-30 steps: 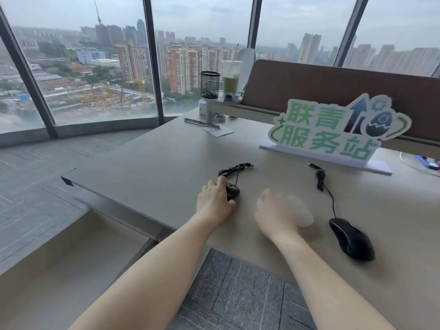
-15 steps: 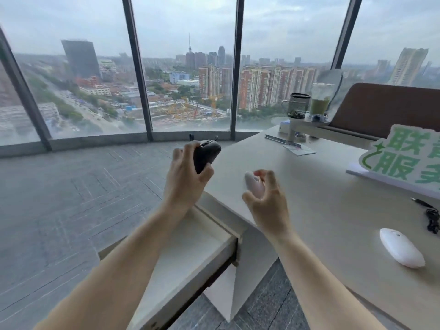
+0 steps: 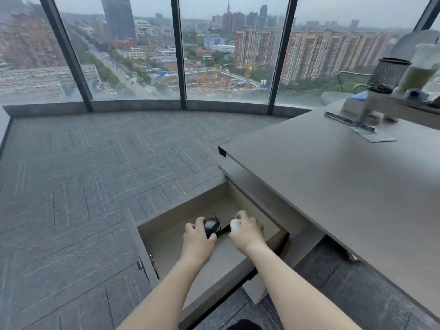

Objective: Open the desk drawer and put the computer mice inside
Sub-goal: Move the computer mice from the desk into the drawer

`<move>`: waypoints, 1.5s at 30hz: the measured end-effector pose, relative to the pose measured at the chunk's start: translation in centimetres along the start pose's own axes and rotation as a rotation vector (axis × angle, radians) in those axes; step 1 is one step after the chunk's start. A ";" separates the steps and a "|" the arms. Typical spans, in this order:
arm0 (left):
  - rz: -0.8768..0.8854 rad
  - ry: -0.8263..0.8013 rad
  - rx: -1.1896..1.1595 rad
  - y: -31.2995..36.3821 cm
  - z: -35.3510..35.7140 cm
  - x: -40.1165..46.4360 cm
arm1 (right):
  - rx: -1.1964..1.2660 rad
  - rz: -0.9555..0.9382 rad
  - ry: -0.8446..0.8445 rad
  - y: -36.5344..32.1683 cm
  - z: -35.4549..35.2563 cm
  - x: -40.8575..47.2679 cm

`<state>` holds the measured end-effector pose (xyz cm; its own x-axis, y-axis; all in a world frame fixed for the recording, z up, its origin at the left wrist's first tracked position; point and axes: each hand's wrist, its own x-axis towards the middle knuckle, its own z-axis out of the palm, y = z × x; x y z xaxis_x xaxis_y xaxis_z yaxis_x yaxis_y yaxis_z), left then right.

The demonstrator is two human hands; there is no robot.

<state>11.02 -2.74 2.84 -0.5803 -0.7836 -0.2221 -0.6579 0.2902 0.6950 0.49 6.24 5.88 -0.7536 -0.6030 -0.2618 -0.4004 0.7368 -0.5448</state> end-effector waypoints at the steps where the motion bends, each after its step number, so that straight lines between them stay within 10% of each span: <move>1: -0.044 -0.012 0.026 -0.8 1.0 0.5 | -0.057 0.030 -0.041 0.6 0.9 0.9; 14: -0.110 0.016 0.193 -2.8 3.1 3.5 | -0.370 0.117 -0.181 1.8 4.1 3.8; 25: 0.648 0.217 -0.272 17.8 2.8 -5.8 | 0.170 -0.190 0.595 5.8 -14.4 -9.3; 34: 0.906 -0.358 -0.080 31.6 17.3 -20.6 | 0.139 0.187 1.100 24.9 -26.8 -22.0; 39: 0.862 -0.485 0.172 35.4 24.1 -25.2 | -0.053 0.633 0.822 34.4 -28.1 -25.7; 45: 0.899 -0.341 0.427 37.5 28.0 -25.0 | -0.034 0.594 0.753 38.5 -27.2 -26.2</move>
<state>-12.52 43.11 15.32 -0.9996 -0.0072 0.0291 0.0055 0.9096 0.4154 -9.38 58.72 13.46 -0.9710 0.2179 0.0988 0.1493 0.8745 -0.4615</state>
